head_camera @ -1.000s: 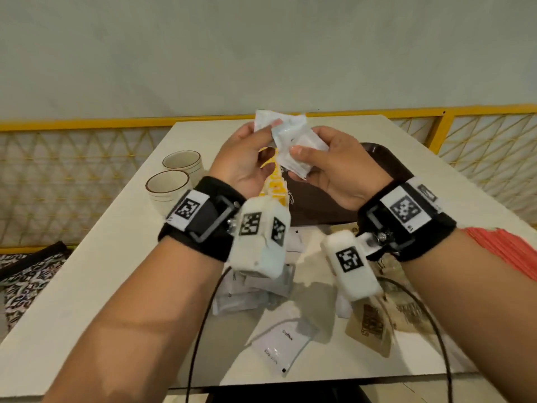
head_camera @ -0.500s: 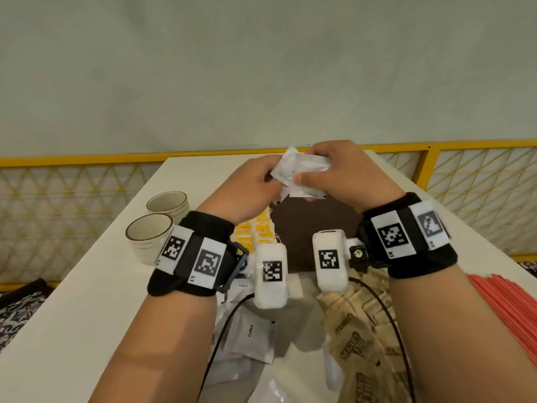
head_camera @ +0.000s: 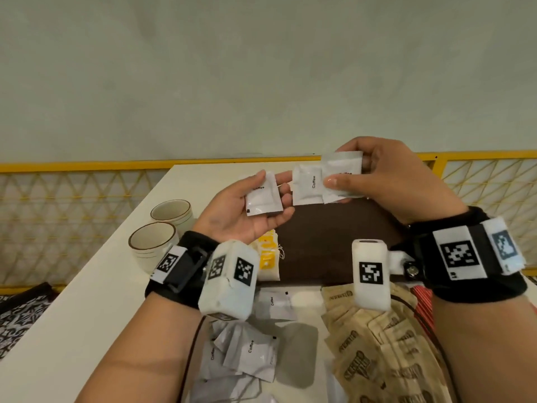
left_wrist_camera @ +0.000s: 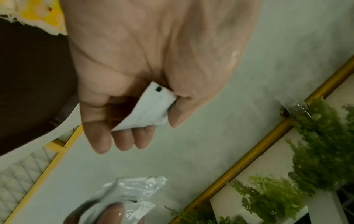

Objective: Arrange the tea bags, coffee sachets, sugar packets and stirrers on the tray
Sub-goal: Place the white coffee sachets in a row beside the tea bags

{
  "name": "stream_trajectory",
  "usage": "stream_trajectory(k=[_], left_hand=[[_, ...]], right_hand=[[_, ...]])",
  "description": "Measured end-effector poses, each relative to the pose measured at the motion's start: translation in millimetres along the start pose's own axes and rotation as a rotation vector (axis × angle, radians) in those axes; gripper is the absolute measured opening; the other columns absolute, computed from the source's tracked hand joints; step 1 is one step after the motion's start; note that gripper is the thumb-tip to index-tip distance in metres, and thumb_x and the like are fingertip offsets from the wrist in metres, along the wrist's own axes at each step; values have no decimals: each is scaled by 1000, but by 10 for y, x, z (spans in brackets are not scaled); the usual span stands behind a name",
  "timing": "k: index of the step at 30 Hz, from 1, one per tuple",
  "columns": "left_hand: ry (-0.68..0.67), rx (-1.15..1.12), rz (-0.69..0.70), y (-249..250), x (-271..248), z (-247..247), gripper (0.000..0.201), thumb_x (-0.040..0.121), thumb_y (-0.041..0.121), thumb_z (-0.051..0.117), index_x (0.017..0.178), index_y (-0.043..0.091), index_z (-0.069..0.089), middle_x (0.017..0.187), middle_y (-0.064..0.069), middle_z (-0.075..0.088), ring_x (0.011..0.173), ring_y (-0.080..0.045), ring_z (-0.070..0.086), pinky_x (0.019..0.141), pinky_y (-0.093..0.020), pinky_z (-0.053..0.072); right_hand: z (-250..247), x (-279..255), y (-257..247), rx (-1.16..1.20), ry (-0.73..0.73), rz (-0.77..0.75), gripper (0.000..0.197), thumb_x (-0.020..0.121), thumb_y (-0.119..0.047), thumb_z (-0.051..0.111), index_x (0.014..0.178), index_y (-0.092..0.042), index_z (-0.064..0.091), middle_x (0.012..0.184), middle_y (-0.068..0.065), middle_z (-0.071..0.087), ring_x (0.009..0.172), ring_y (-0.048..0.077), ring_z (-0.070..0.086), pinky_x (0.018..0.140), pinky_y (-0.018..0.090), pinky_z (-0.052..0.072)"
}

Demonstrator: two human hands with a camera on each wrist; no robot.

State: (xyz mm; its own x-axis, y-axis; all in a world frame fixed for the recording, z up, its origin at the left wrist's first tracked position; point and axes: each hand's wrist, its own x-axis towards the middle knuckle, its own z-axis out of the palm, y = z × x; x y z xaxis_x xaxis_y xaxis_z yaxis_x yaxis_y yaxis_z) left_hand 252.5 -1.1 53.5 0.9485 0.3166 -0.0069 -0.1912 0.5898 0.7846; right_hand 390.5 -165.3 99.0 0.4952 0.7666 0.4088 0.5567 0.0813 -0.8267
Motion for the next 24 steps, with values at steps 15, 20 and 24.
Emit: stream_trajectory(k=[15,20,24], left_hand=[[325,420,218,-11,266,260,43,91,56,45,107,17,54,48,7,33,41,-7,29,44,-21,31],[88,142,25,-78,304,159,59,86,72,31,92,18,55,48,5,26,41,-9,27,49,-21,31],[-59,-32,-4,-21,236,88,53,72,72,53,74,20,48,48,6,27,45,-10,31,54,-24,34]], right_hand=[[16,53,25,-151,-4,-30,20,79,-6,73,97,-14,67,86,5,72,76,15,68,70,27,55],[-26,48,38,-183,23,-26,18,80,-9,73,97,-13,67,86,6,71,74,14,67,67,27,54],[64,49,-9,212,85,24,19,82,5,67,97,-7,63,86,9,67,76,16,70,61,30,59]])
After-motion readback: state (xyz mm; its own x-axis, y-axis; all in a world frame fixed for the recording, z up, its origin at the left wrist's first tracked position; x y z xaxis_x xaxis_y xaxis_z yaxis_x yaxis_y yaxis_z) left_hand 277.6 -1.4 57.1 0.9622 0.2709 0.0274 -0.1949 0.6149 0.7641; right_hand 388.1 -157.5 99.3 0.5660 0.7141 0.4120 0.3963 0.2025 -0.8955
